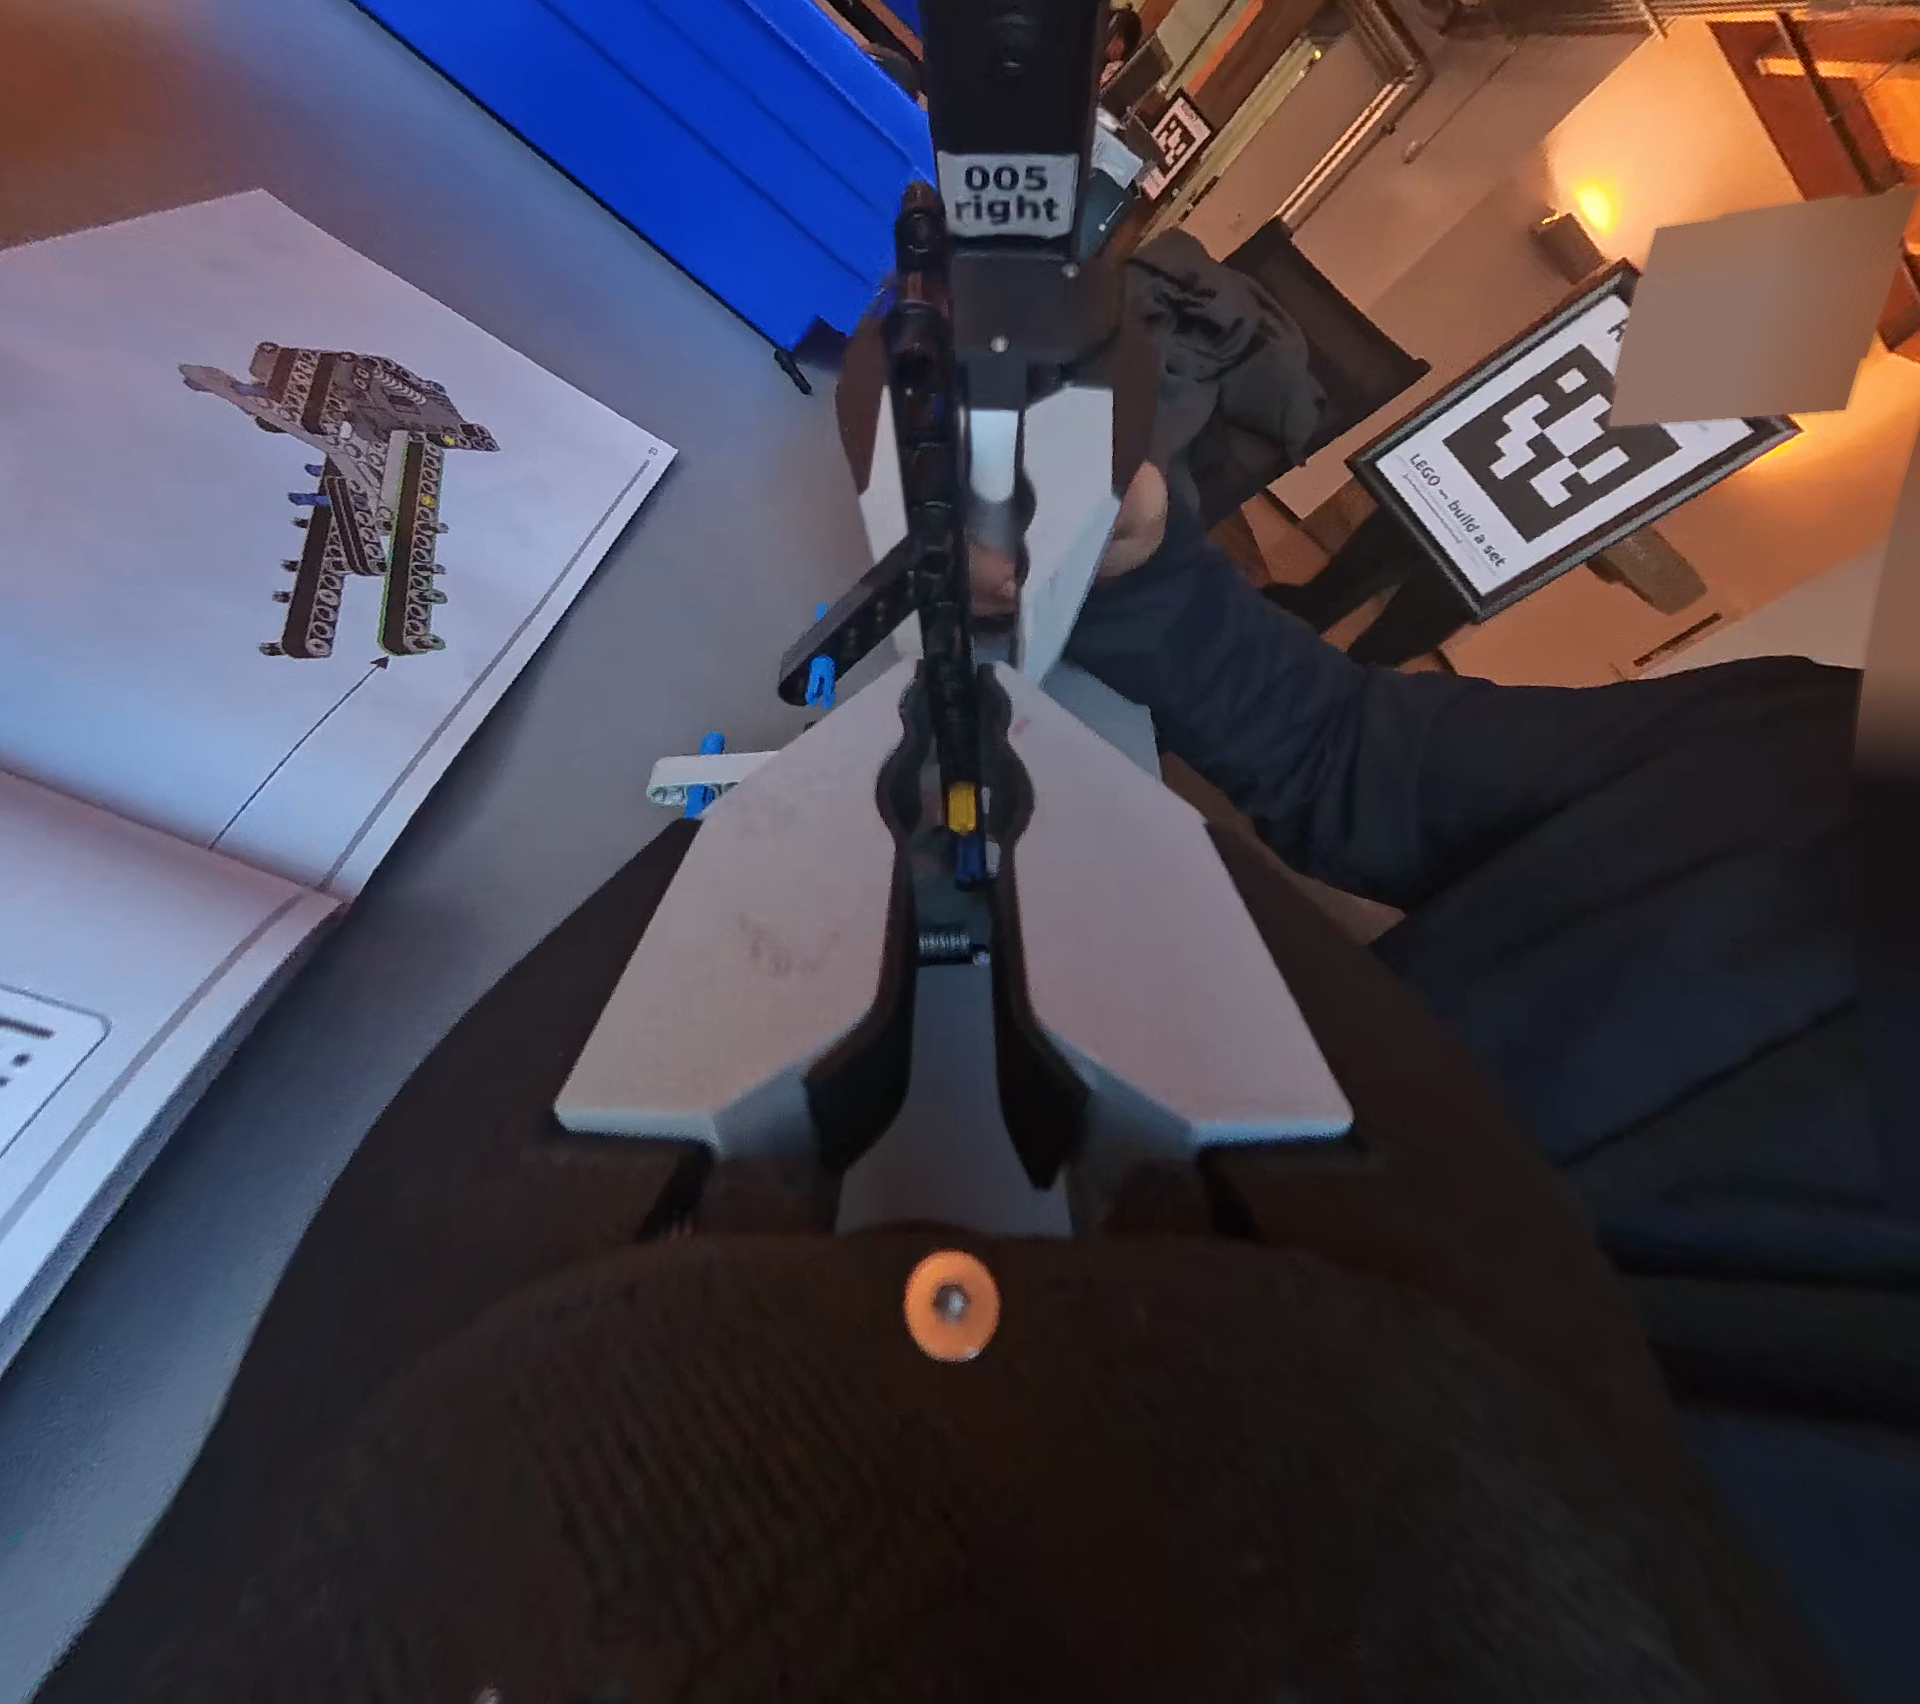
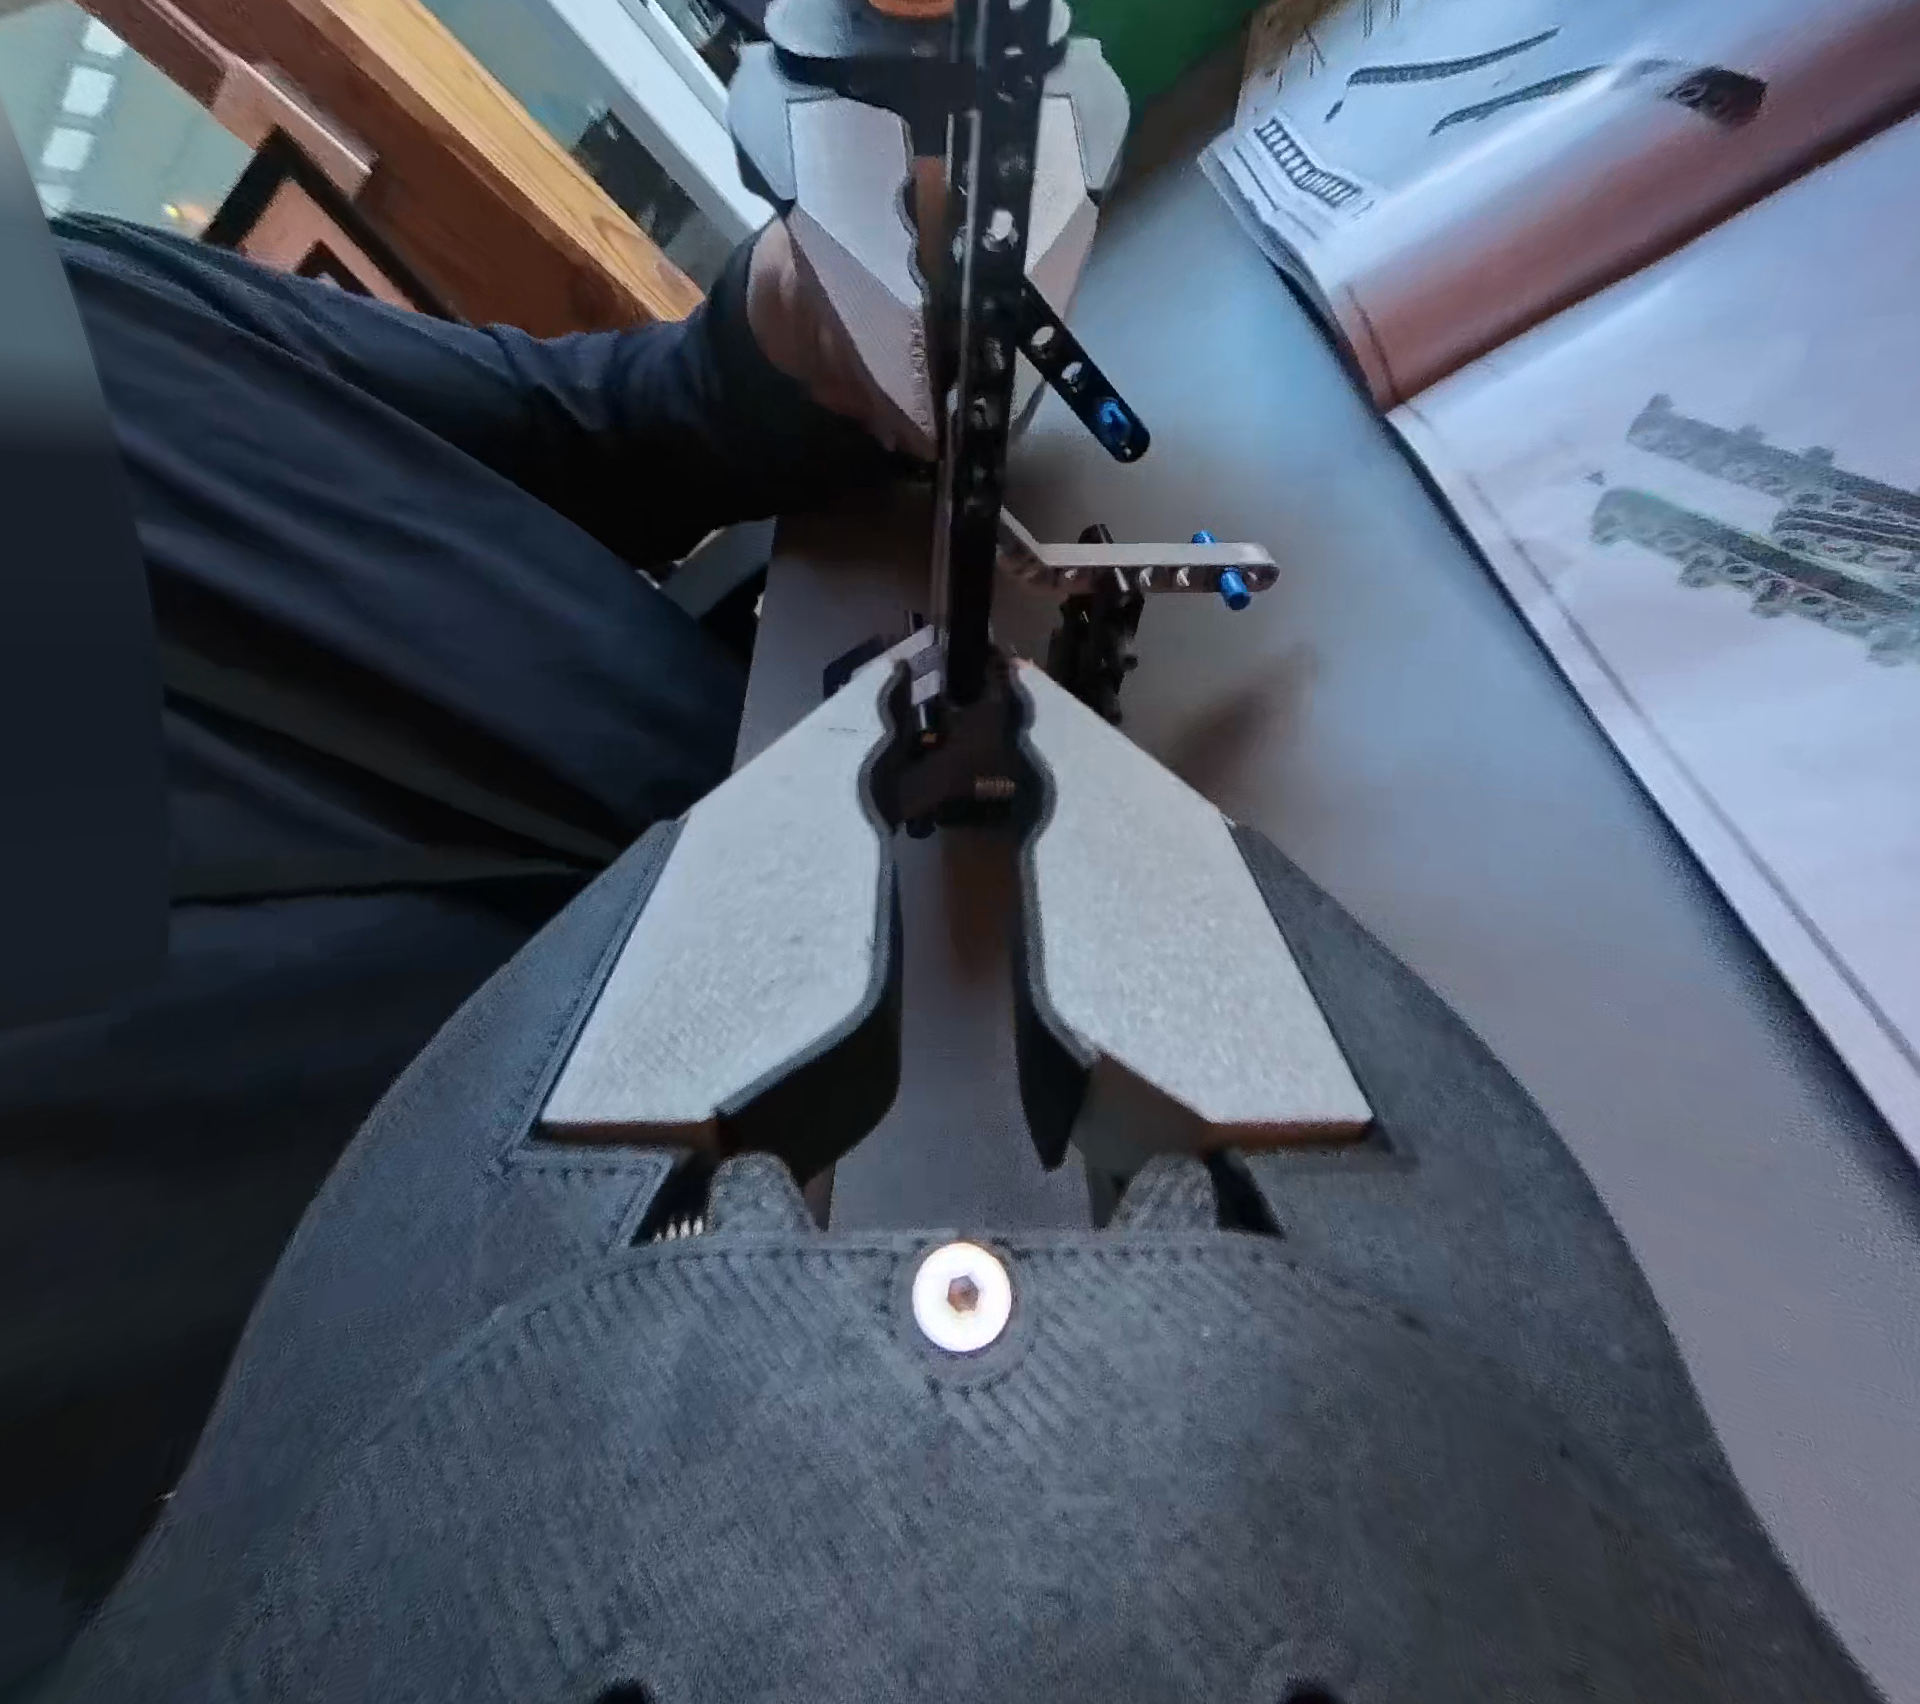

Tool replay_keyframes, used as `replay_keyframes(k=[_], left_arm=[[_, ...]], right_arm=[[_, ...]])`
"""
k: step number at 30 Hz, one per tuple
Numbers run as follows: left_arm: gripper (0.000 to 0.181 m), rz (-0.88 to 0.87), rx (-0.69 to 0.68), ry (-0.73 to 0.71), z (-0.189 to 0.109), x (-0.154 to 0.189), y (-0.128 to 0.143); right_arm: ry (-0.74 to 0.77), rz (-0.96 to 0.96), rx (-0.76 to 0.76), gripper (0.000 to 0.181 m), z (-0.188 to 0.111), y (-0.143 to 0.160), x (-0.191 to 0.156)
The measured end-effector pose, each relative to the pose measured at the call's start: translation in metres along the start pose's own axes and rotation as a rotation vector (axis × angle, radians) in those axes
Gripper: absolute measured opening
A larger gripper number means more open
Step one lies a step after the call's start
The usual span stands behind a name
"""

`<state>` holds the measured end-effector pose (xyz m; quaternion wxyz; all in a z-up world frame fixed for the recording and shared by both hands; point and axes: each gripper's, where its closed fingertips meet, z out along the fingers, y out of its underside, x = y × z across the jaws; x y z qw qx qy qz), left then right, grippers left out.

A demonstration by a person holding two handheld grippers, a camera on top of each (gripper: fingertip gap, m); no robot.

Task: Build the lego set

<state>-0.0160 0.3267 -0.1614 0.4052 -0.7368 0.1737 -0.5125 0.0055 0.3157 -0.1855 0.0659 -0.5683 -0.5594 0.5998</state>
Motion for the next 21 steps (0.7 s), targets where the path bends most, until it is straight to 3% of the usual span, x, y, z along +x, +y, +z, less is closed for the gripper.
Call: replay_keyframes(k=[4, 7, 10, 12, 15, 18, 21], left_arm=[[0.005, 0.011, -0.013, 0.032, 0.008, 0.009, 0.002], [0.005, 0.171, 0.006, -0.017, 0.005, 0.020, -0.018], [0.005, 0.538, 0.025, -0.099, -0.003, 0.051, -0.055], [0.006, 0.922, 0.041, -0.181, -0.008, 0.075, -0.074], [0.005, 1.342, 0.134, -0.198, -0.014, 0.110, -0.080], [0.006, 1.302, 0.230, -0.019, -0.022, 0.133, -0.061], [0.006, 1.267, 0.318, 0.128, -0.035, 0.145, -0.037]], right_arm=[[0.024, -0.037, -0.070, 0.021, 0.010, 0.007, 0.002], [0.057, -0.068, 0.052, 0.024, -0.011, -0.010, 0.002], [0.111, -0.093, 0.216, 0.028, -0.036, -0.028, 0.003], [0.157, -0.124, 0.285, 0.029, -0.047, -0.032, 0.002], [0.186, -0.171, 0.355, 0.034, -0.050, -0.033, -0.010], [0.148, -0.240, 0.409, 0.045, -0.038, -0.034, -0.040], [0.076, -0.330, 0.427, 0.070, -0.014, -0.032, -0.078]])
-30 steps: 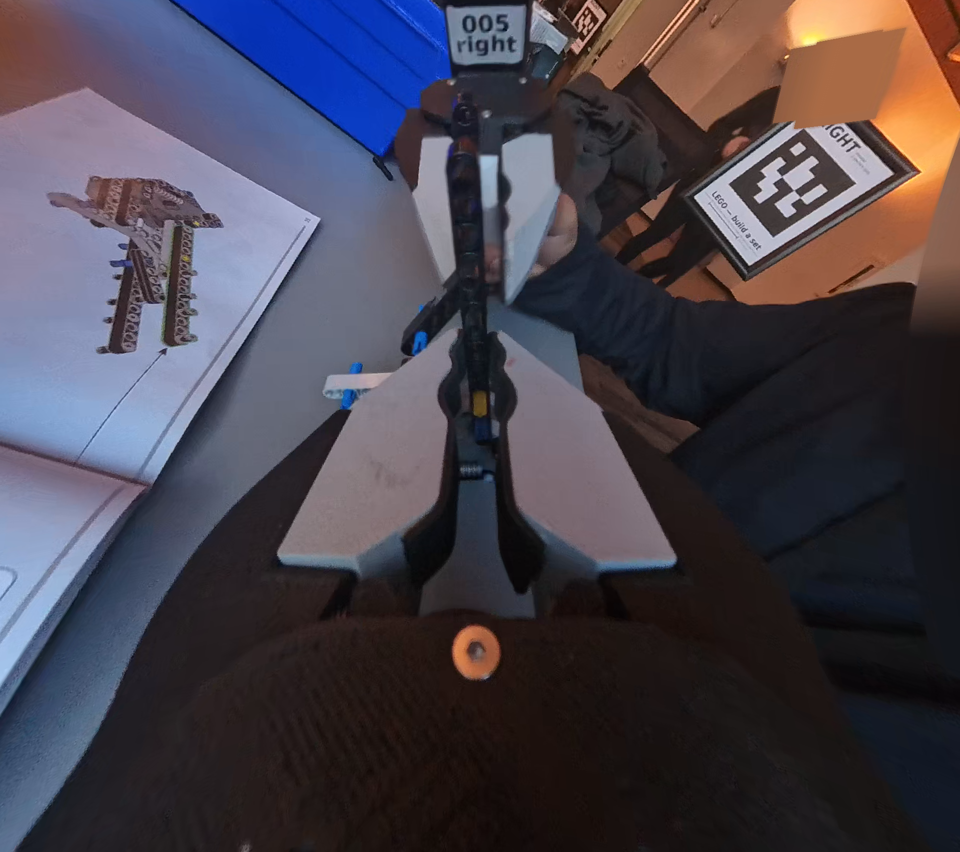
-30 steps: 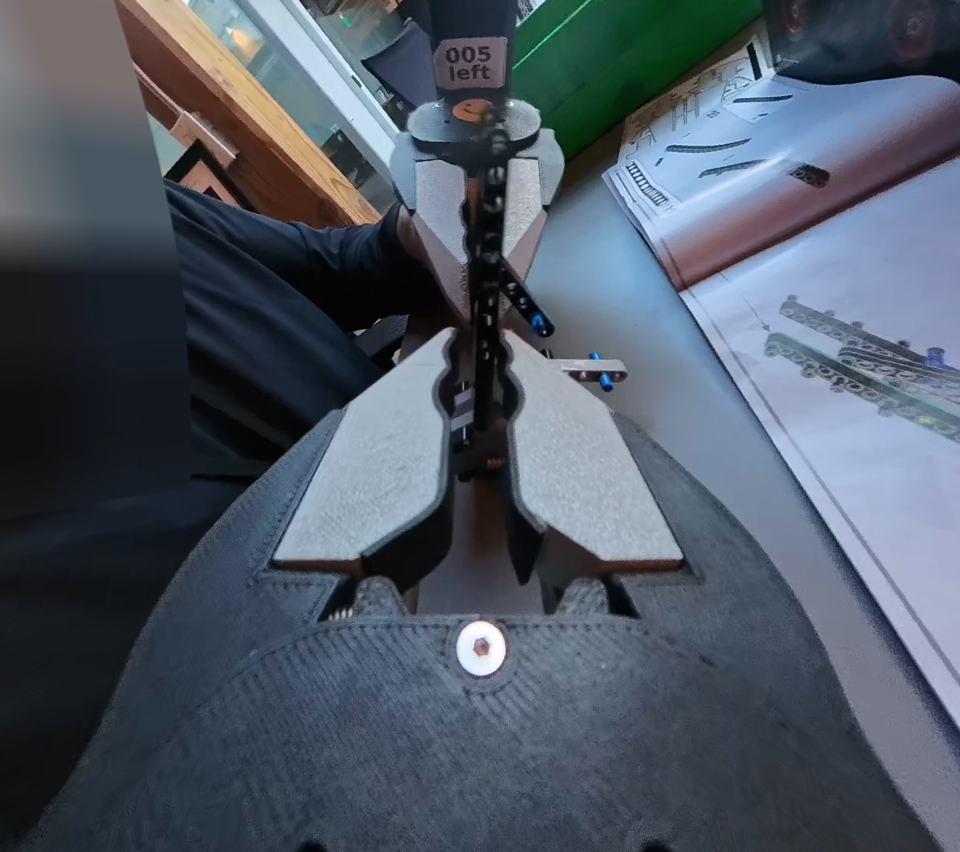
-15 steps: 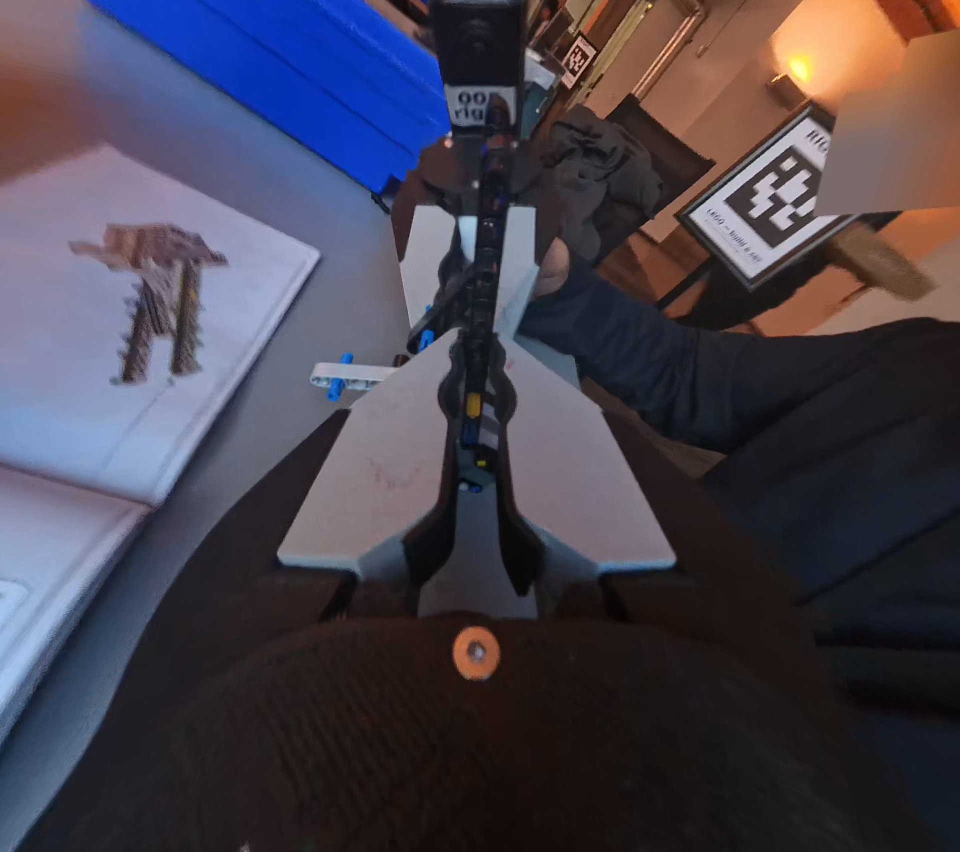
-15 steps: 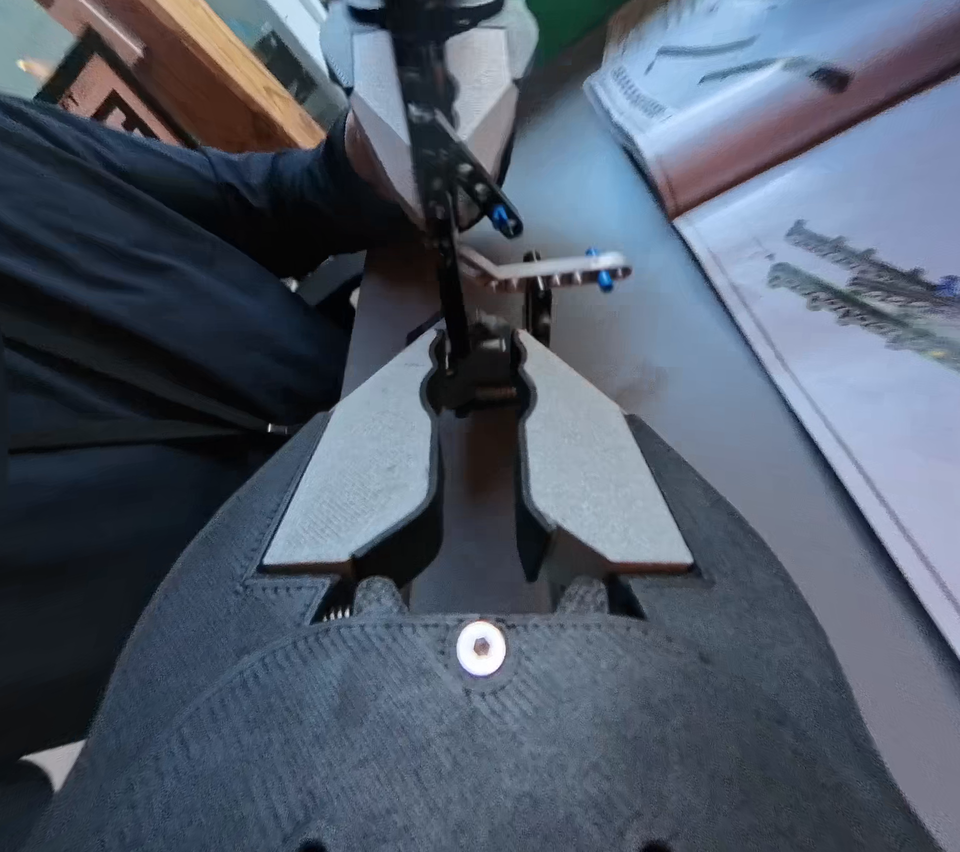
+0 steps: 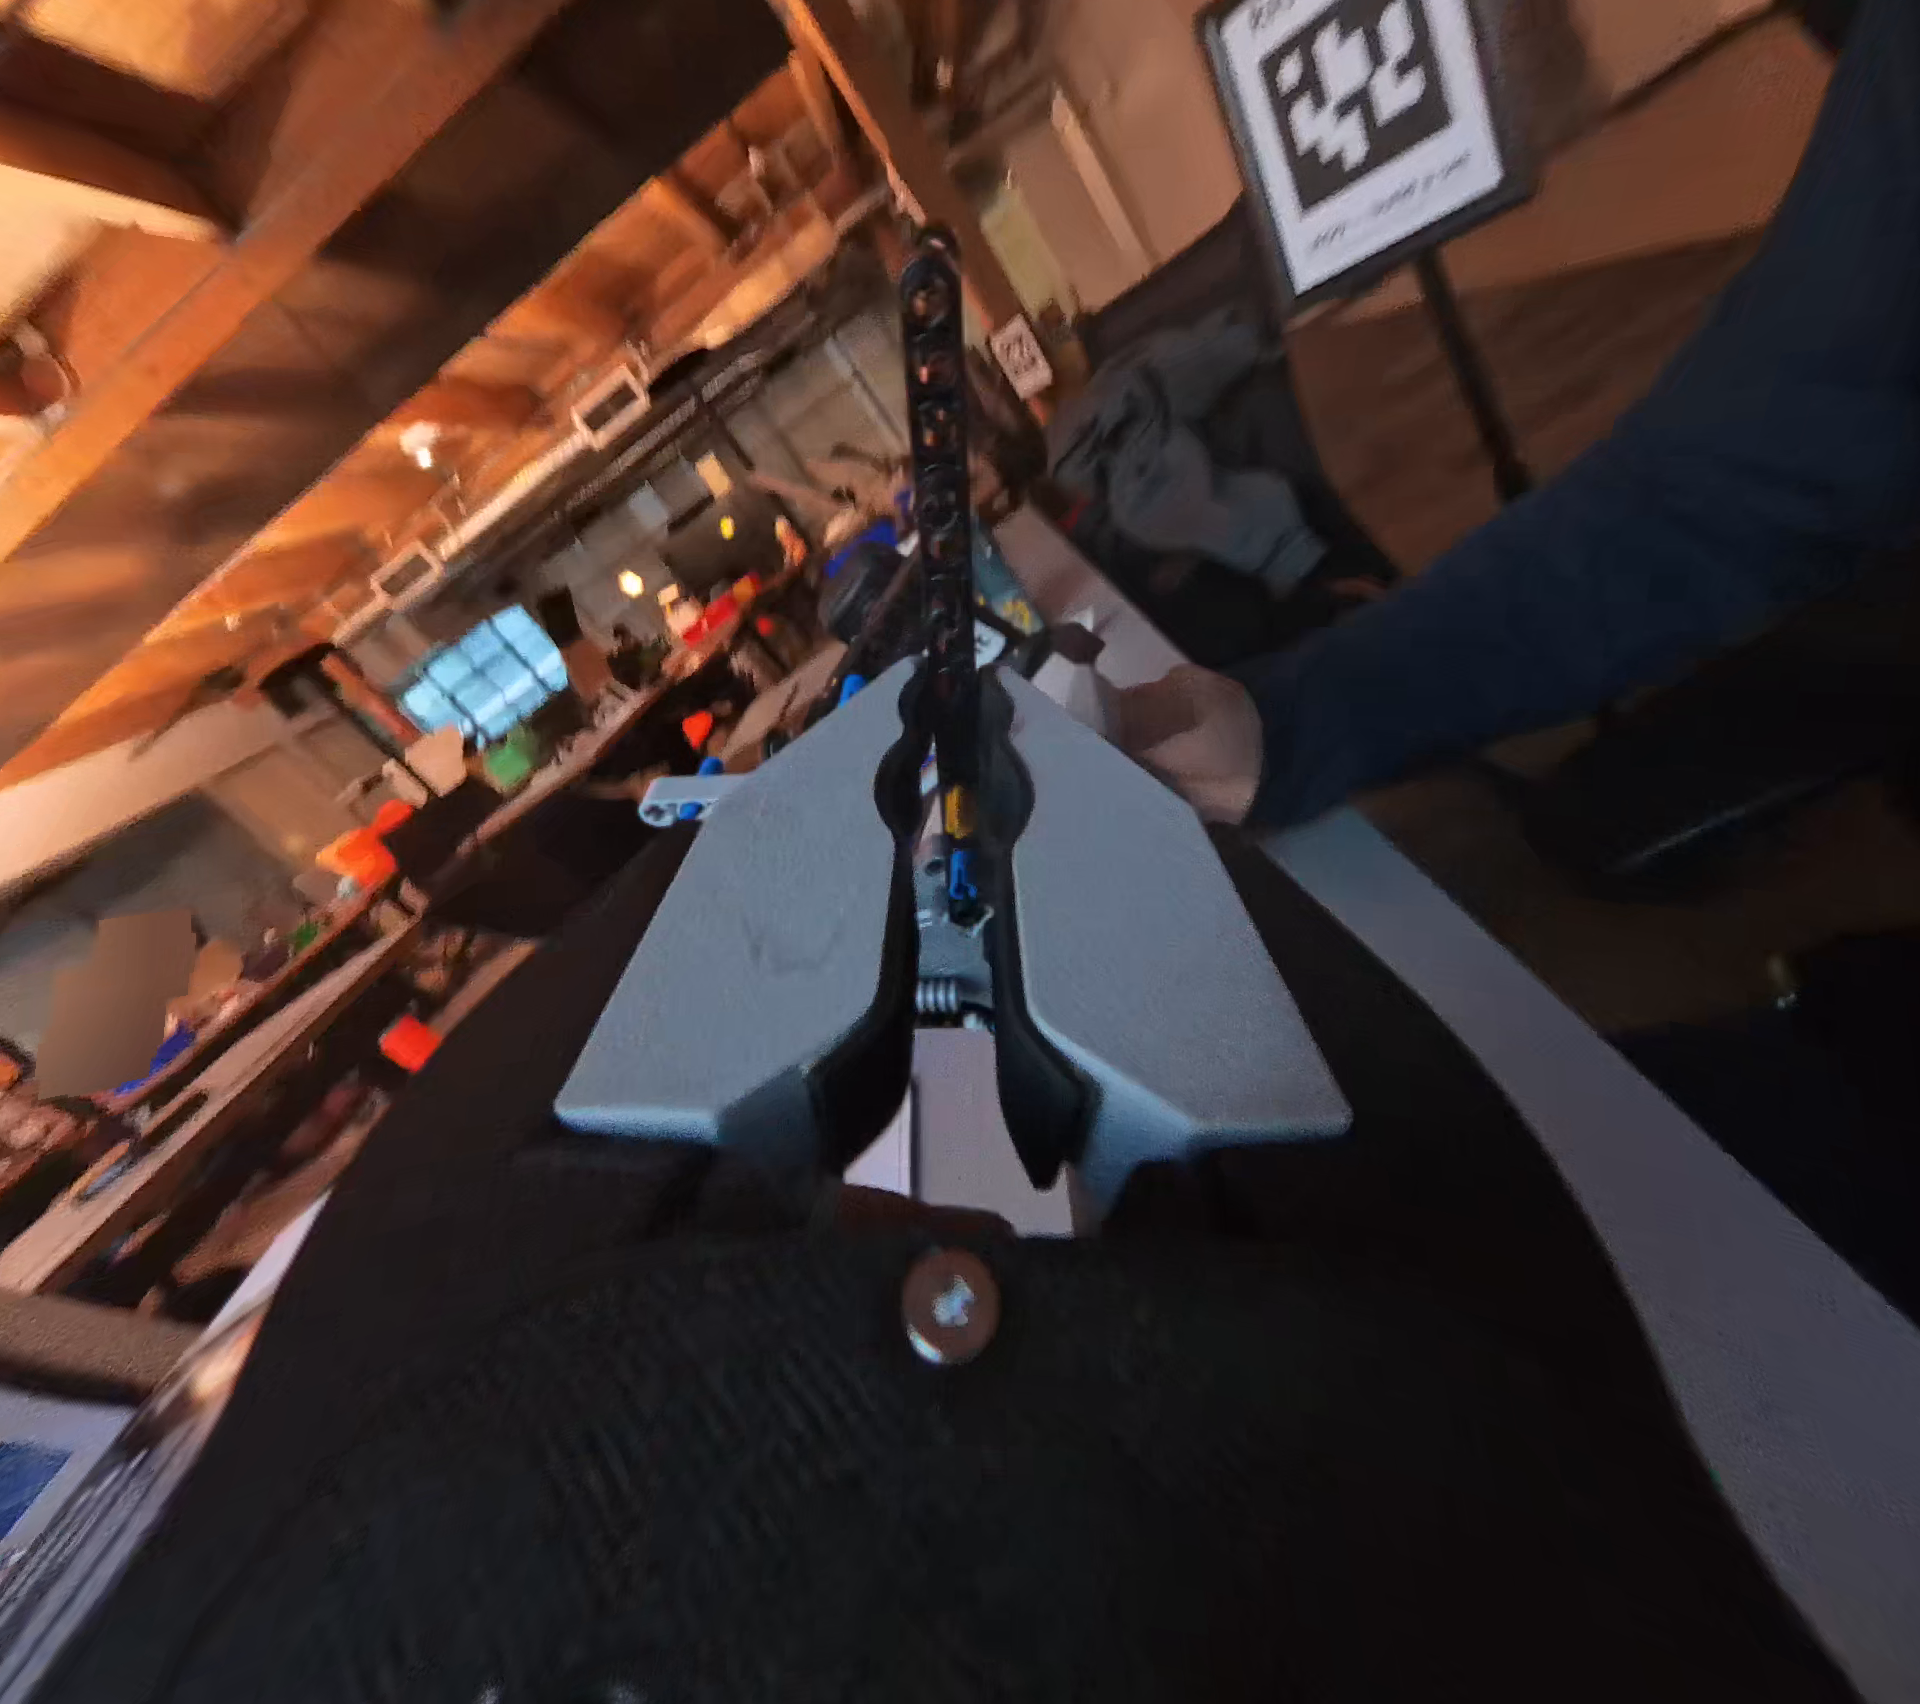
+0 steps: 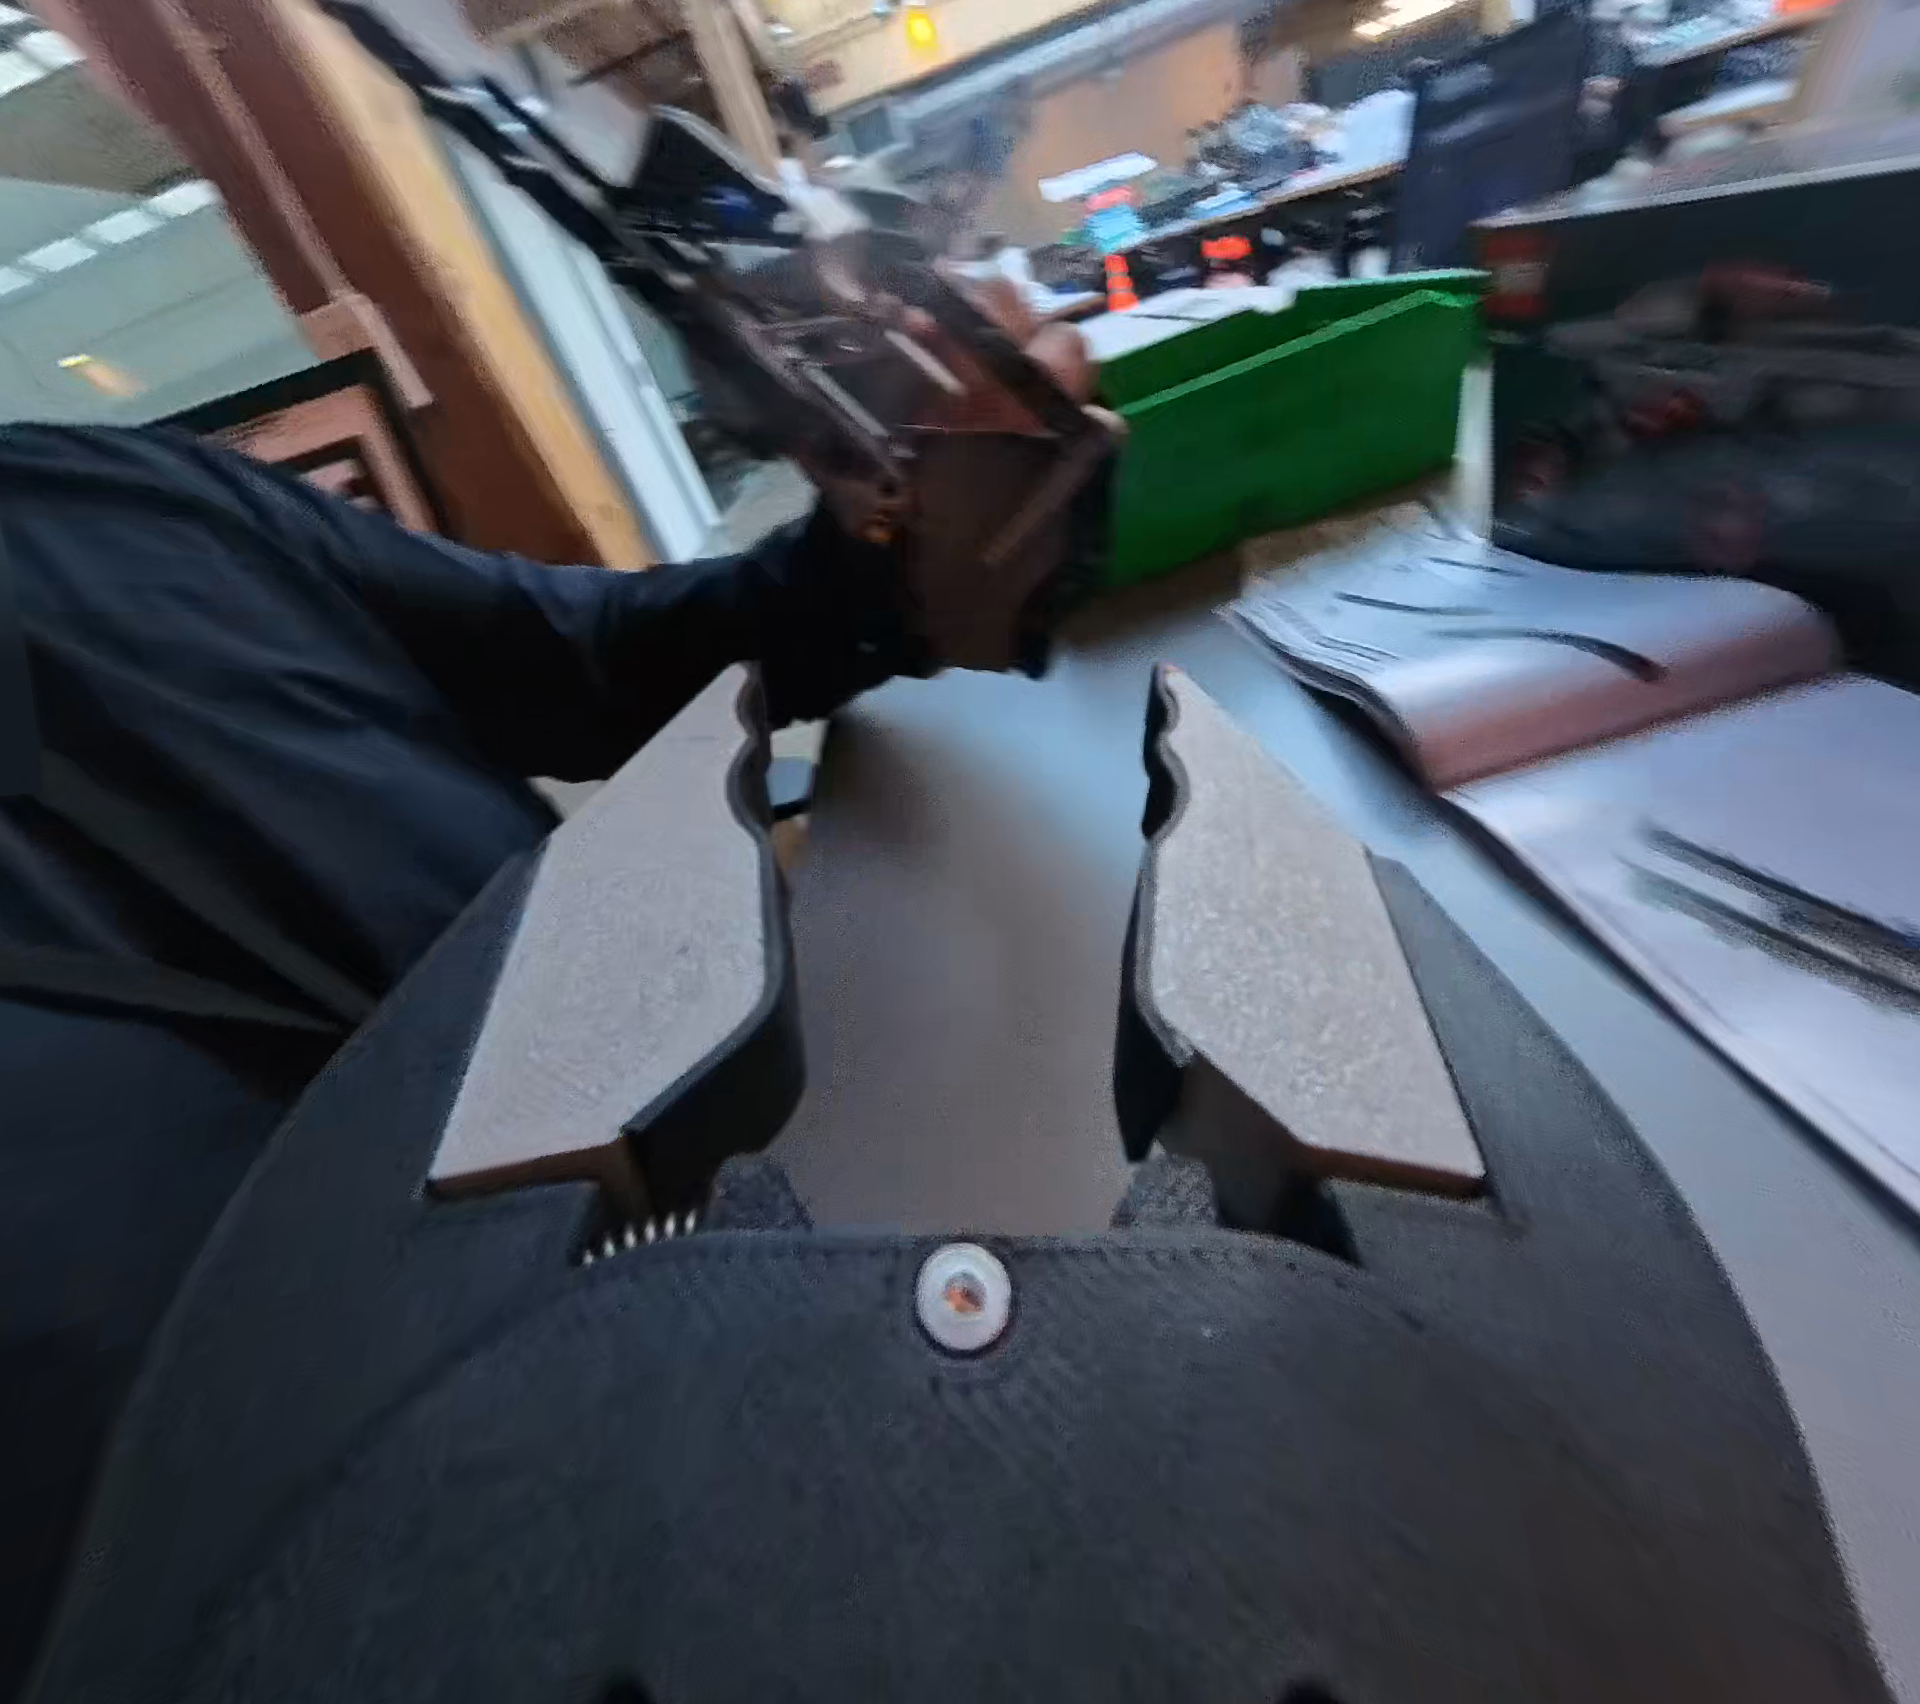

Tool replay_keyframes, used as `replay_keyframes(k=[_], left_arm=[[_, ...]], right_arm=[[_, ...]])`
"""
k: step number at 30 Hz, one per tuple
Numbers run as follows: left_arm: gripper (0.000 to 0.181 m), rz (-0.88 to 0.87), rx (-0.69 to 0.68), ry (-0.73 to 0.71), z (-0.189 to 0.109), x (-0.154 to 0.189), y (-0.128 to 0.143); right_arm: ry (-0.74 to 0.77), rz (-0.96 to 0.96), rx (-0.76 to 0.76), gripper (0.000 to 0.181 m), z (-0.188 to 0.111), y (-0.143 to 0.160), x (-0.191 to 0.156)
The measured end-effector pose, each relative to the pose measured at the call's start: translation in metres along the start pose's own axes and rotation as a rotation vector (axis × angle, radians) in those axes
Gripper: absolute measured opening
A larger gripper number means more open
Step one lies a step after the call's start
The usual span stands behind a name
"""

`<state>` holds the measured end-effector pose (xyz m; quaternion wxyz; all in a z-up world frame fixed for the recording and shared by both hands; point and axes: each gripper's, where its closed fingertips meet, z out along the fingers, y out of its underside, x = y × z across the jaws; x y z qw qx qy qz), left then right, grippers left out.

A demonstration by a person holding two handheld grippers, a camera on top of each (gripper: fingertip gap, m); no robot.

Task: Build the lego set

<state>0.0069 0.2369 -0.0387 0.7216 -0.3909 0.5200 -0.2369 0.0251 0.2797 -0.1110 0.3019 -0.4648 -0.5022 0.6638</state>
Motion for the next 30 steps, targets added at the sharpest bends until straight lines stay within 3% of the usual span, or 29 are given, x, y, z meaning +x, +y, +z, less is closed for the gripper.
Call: replay_keyframes(k=[2, 5, 9, 14, 18, 21, 24, 25, 27, 30], left_arm=[[0.006, -0.008, 0.112, 0.002, -0.011, 0.009, -0.010], [0.006, -0.077, 0.197, 0.079, -0.021, 0.026, -0.019], [0.007, -0.093, 0.203, 0.162, -0.017, 0.041, -0.015], [0.006, -0.082, 0.188, 0.151, -0.014, 0.032, -0.009], [0.006, -0.035, 0.084, 0.158, -0.004, 0.027, 0.012], [0.006, -0.033, 0.069, 0.204, 0.001, 0.032, 0.016], [0.006, -0.013, 0.049, 0.223, 0.007, 0.036, 0.022], [0.006, -0.022, 0.053, 0.235, 0.009, 0.037, 0.022], [0.006, -0.054, 0.068, 0.256, 0.012, 0.040, 0.022], [0.012, -0.098, 0.058, 0.164, 0.012, 0.027, 0.027]], right_arm=[[-0.076, -0.010, -0.028, 0.077, 0.017, 0.007, -0.027], [-0.025, -0.037, -0.079, 0.076, 0.041, 0.013, -0.037], [0.091, -0.078, -0.118, 0.057, 0.058, 0.015, -0.028], [0.165, -0.111, -0.070, 0.055, 0.052, 0.008, -0.015], [0.370, -0.247, -0.139, 0.062, 0.027, 0.009, 0.012], [0.363, -0.373, -0.156, 0.039, 0.018, 0.009, -0.011], [0.307, -0.406, -0.198, 0.035, 0.027, 0.011, -0.038], [0.311, -0.398, -0.225, 0.036, 0.031, 0.013, -0.039], [0.406, -0.459, -0.257, 0.011, 0.032, 0.012, -0.027], [0.489, -0.594, -0.249, 0.006, 0.030, 0.009, -0.020]])
